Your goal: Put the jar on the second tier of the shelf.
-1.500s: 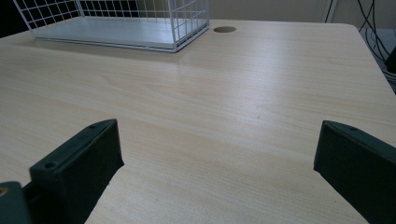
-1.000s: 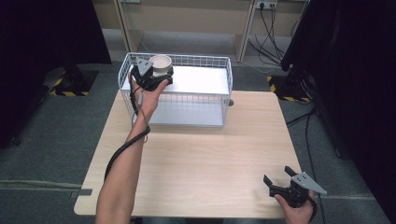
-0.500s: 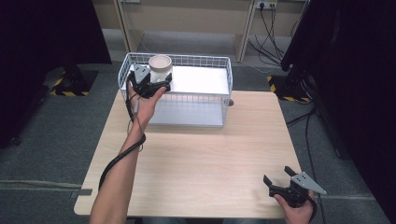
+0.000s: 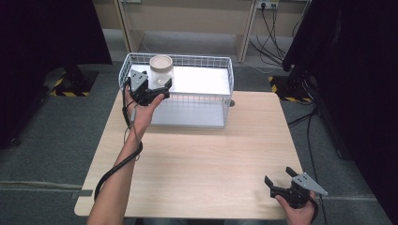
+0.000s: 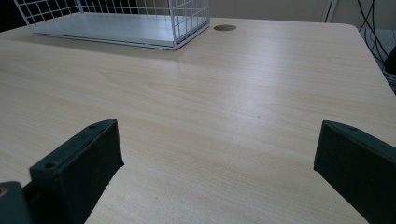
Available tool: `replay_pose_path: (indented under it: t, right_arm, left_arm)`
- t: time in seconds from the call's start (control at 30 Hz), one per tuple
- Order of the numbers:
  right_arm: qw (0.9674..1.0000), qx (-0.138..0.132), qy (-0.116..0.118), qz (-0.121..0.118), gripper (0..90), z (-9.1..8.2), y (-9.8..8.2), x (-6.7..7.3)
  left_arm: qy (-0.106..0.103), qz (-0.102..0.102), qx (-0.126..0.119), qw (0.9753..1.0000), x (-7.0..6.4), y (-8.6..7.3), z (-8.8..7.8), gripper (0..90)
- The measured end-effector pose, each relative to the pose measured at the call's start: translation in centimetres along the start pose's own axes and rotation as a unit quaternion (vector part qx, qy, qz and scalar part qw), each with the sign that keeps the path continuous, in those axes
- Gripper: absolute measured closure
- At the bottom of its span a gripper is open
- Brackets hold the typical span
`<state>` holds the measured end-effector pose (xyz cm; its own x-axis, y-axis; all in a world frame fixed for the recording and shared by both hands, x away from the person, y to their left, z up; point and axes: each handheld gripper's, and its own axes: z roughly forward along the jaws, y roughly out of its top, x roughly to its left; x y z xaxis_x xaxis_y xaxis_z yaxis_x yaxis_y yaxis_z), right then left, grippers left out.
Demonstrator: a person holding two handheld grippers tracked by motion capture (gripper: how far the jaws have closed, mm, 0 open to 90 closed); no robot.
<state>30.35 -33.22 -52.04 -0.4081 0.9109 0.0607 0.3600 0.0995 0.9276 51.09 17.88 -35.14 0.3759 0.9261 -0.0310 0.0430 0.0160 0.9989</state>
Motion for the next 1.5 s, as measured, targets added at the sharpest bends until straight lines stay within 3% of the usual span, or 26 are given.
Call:
replay_pose_path:
  t: [0.37, 0.5, 1.5]
  right_arm:
    - [1.0, 0.0, 0.001, 0.001, 1.2, 0.0, 0.0, 0.0]
    - [1.0, 0.001, 0.0, -0.001, 1.2, 0.0, 0.0, 0.0]
    - [1.0, 0.0, -0.001, -0.002, 1.2, 0.0, 0.0, 0.0]
  left_arm:
    - [-0.006, 0.004, 0.005, 1.0, -0.4, -1.3, -1.8, 0.0]
    - [-0.007, -0.006, -0.002, 1.0, -0.5, -1.6, -2.6, 0.0]
    - [-0.026, 0.011, 0.014, 0.9995, -1.5, -5.0, -6.6, 0.0]
